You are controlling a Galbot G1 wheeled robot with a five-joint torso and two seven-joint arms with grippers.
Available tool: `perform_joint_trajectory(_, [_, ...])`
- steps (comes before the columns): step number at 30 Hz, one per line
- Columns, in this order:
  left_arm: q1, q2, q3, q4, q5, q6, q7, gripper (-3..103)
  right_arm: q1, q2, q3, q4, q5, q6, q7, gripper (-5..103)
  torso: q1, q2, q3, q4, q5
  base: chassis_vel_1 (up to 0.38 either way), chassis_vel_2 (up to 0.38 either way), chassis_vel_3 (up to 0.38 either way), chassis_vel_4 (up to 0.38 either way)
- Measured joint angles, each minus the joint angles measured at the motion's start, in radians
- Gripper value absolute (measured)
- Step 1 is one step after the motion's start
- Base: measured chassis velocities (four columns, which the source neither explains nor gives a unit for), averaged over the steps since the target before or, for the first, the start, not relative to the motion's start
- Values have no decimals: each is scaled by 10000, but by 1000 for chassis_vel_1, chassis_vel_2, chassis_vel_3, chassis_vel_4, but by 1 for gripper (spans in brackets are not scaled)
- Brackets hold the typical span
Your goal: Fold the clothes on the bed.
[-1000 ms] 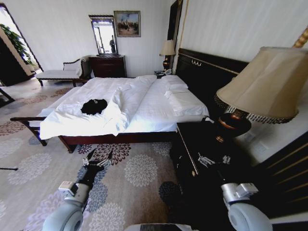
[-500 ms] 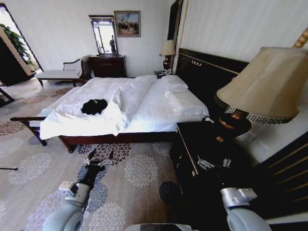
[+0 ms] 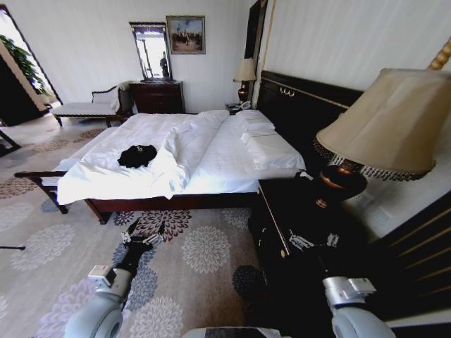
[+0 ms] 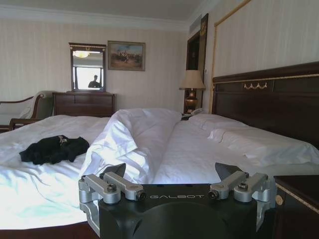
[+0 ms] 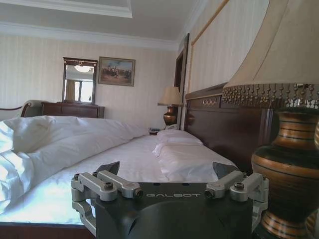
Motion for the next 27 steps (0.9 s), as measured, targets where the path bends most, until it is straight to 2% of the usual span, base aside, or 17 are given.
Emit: perform_joint_trajectory(27, [-250,-29,334,348,91,-40,-75,100,418,-133,-281,-301,-3,-243,37,100,1,-1,0,0,0,-58,54,58,-59])
